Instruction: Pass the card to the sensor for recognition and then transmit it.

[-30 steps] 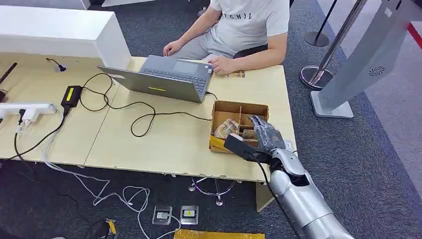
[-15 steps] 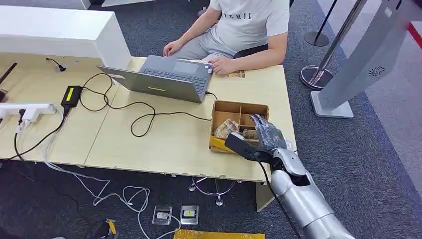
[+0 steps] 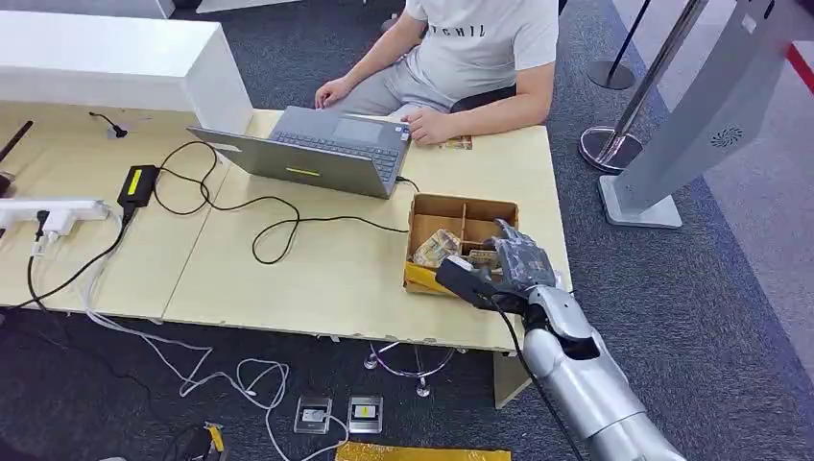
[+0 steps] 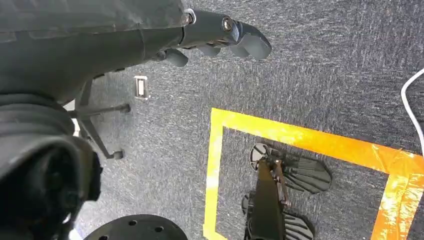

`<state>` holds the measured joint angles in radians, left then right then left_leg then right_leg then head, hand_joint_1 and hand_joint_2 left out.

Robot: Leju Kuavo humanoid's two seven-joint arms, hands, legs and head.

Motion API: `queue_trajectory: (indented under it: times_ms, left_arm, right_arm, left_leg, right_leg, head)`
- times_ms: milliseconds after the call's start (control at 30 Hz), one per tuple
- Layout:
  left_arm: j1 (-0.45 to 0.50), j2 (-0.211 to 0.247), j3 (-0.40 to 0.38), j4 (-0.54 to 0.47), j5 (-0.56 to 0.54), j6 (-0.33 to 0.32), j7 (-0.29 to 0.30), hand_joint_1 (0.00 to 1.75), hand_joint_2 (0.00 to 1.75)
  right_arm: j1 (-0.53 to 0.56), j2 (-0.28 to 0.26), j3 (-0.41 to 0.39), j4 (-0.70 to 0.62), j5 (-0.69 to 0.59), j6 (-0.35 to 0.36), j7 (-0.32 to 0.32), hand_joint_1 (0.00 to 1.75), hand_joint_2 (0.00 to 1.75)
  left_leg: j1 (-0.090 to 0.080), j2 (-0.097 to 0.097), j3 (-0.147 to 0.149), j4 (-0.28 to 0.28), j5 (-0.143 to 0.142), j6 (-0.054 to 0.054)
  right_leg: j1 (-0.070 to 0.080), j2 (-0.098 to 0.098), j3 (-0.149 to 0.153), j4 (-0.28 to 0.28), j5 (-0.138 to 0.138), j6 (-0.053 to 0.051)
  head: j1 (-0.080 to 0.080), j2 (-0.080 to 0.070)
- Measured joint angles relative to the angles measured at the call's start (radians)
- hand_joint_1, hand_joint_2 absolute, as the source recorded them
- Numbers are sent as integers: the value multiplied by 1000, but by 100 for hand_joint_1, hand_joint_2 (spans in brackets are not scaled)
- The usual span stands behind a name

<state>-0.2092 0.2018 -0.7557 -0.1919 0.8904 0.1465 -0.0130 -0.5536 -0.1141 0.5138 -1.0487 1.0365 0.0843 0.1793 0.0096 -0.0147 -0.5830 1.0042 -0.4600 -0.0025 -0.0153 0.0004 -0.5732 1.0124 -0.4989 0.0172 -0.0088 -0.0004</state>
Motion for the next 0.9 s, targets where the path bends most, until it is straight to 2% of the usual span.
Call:
queue_trajectory:
  times_ms: [267,900]
  left_arm:
    - [2,0,0,0,0,0,0,0,0]
    - [8,3,0,0,0,-3,-1,0,0]
  right_arm:
    - [28,-5,0,-38,2,23,19,175,175]
    - [49,-11,0,-72,-22,32,18,175,175]
  left_leg:
    - [0,0,0,0,0,0]
    - [0,0,0,0,0,0]
  right_leg:
    - [0,0,0,0,0,0]
    - [0,0,0,0,0,0]
  head:
    - [0,0]
    - [0,0]
